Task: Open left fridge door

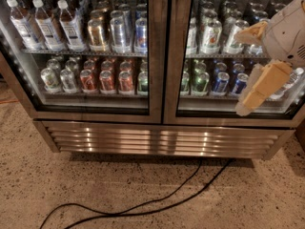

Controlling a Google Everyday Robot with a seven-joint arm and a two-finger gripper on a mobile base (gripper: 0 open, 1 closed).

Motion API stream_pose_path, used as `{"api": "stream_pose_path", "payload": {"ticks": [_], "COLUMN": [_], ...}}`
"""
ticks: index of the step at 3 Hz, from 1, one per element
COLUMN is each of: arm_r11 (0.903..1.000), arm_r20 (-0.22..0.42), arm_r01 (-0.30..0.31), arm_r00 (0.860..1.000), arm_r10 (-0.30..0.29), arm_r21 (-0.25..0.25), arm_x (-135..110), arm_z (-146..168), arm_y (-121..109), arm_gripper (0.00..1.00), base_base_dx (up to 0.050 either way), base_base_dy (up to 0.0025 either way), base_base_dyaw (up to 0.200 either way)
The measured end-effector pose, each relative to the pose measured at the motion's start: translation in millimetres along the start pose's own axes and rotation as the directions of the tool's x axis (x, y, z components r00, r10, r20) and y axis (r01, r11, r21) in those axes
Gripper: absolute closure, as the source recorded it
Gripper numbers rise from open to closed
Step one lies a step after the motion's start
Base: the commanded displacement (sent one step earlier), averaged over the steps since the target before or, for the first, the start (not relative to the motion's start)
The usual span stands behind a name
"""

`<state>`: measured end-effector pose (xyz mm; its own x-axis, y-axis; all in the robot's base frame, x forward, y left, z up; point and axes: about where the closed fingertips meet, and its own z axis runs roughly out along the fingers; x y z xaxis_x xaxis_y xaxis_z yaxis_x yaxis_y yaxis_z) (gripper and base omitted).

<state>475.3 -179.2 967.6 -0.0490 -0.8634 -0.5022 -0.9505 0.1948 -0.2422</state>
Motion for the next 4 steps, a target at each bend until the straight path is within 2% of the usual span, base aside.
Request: {"api": "stream_pose_path", "payload": {"ticks": [1, 2, 3, 4], "arm_r11": [0.9956, 0.9873, 0.9873, 0.9547], "arm_r20": [0.308, 0.455, 0.456, 0.598], "arm_r01": [0.067, 0.070, 0.070, 0.169], "arm_r00": [0.950, 0.890, 0.890, 0.801], "arm_r10": [-0.044, 0.002, 0.002, 0.012], "arm_r21": [-0.066, -0.143, -0.143, -0.245], "arm_x": [-9.6, -26.5, -26.6, -71.7], "arm_z": [20.6, 42.4, 42.4, 69.9], "arm_y": [-3.8, -0.5, -0.5, 17.5], "arm_gripper": [0.00, 0.00, 0.00, 0.00], "base_base_dx": [0.000, 0.000, 0.000, 0.000], "base_base_dy": [0.00000, 0.00000, 0.00000, 0.00000], "base_base_dyaw": [0.000, 0.000, 0.000, 0.000]}}
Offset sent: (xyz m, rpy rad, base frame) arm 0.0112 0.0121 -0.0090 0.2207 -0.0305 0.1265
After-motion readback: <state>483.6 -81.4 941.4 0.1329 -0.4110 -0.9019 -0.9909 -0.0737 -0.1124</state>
